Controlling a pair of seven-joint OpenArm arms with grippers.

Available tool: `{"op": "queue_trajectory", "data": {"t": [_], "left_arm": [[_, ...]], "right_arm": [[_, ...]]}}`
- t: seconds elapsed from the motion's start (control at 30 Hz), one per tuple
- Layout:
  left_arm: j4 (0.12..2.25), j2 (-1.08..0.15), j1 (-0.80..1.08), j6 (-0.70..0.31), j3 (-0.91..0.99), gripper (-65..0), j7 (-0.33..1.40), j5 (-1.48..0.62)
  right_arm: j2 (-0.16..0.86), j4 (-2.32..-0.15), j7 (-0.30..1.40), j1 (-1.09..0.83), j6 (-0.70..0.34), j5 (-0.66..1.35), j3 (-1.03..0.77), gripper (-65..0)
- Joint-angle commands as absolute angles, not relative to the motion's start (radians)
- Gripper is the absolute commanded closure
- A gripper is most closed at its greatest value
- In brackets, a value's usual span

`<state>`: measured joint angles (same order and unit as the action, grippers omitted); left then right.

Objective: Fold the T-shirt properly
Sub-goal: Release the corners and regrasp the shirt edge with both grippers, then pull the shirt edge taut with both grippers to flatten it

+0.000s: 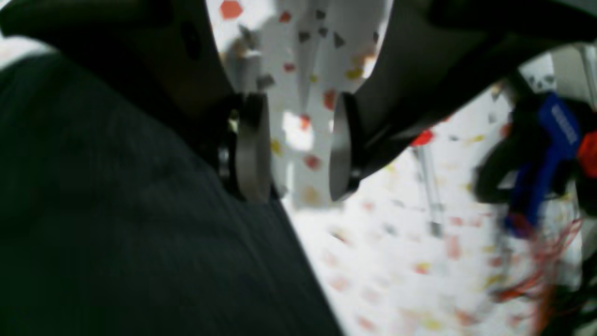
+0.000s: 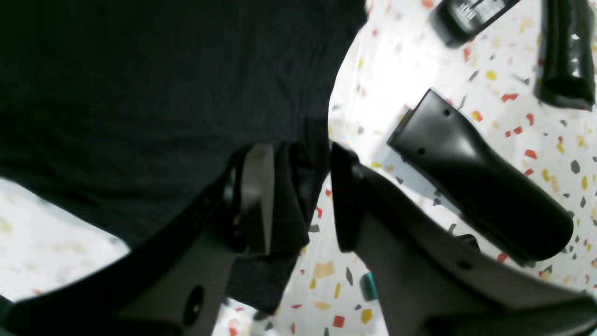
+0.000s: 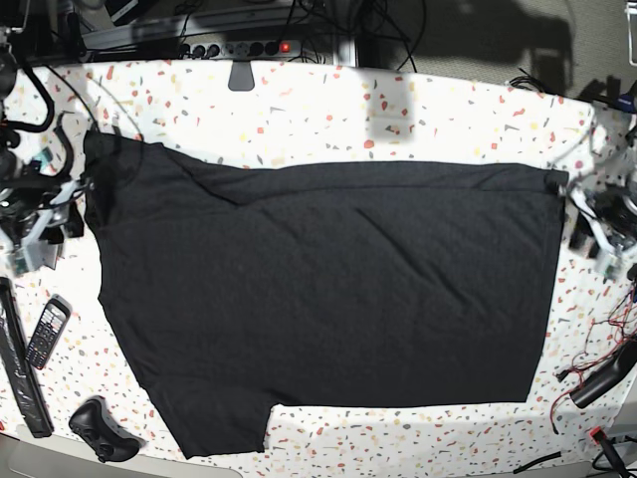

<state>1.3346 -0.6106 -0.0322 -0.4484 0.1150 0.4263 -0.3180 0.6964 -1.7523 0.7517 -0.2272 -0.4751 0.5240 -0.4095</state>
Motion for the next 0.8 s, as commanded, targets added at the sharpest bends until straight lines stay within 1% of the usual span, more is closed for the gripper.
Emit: {"op": "queue_trajectory", "data": {"t": [0.0,0.07,0.1,0.17,0.23,0.27,0.33,0.37,0.47,0.57,0.63,0.7,0.77], "left_arm": [[1.363,-0.609,-0.049,-0.446,0.15,-20.3,0.43,-0.356],[1.388,-0.568,-0.046,-0.447,0.198,-20.1,0.476,-0.411],[1.398,-0.548,-0.041,-0.451,0.214,-19.2,0.49,-0.426],[1.418,-0.51,-0.016,-0.466,0.226,-14.9,0.489,-0.426],[1.422,-0.475,0.016,-0.468,0.226,-9.0,0.465,-0.415],[1.422,-0.459,0.032,-0.468,0.226,-6.2,0.444,-0.4],[1.422,-0.43,0.066,-0.468,0.227,-2.3,0.403,-0.363],[1.422,-0.418,0.08,-0.468,0.228,-1.6,0.385,-0.352],[1.419,-0.392,0.104,-0.468,0.228,-1.5,0.35,-0.341],[1.409,-0.371,0.104,-0.468,0.228,-1.5,0.35,-0.341],[1.385,-0.363,0.097,-0.468,0.228,-1.5,0.35,-0.342],[1.349,-0.361,0.094,-0.468,0.228,-1.5,0.346,-0.341],[1.308,-0.361,0.094,-0.467,0.228,-1.4,0.339,-0.341]], "right_arm": [[0.706,-1.774,0.743,-0.218,-0.472,0.539,-0.44,-19.7],[0.682,-1.774,0.746,-0.222,-0.473,0.559,-0.465,-16.7],[0.672,-1.774,0.747,-0.229,-0.475,0.564,-0.469,-14.1],[0.651,-1.774,0.749,-0.236,-0.479,0.584,-0.469,-7.6],[0.626,-1.774,0.753,-0.236,-0.482,0.583,-0.469,-1.3],[0.615,-1.774,0.752,-0.236,-0.482,0.582,-0.469,0.0],[0.59,-1.773,0.753,-0.236,-0.483,0.579,-0.469,0.0],[0.577,-1.767,0.752,-0.236,-0.483,0.576,-0.469,0.0],[0.536,-1.728,0.748,-0.235,-0.49,0.576,-0.469,0.0],[0.503,-1.662,0.723,-0.232,-0.525,0.575,-0.466,0.0],[0.487,-1.615,0.648,-0.233,-0.54,0.512,-0.462,0.0],[0.465,-1.576,0.563,-0.233,-0.542,0.404,-0.461,0.0],[0.451,-1.549,0.543,-0.233,-0.542,0.35,-0.461,0.0]]}}
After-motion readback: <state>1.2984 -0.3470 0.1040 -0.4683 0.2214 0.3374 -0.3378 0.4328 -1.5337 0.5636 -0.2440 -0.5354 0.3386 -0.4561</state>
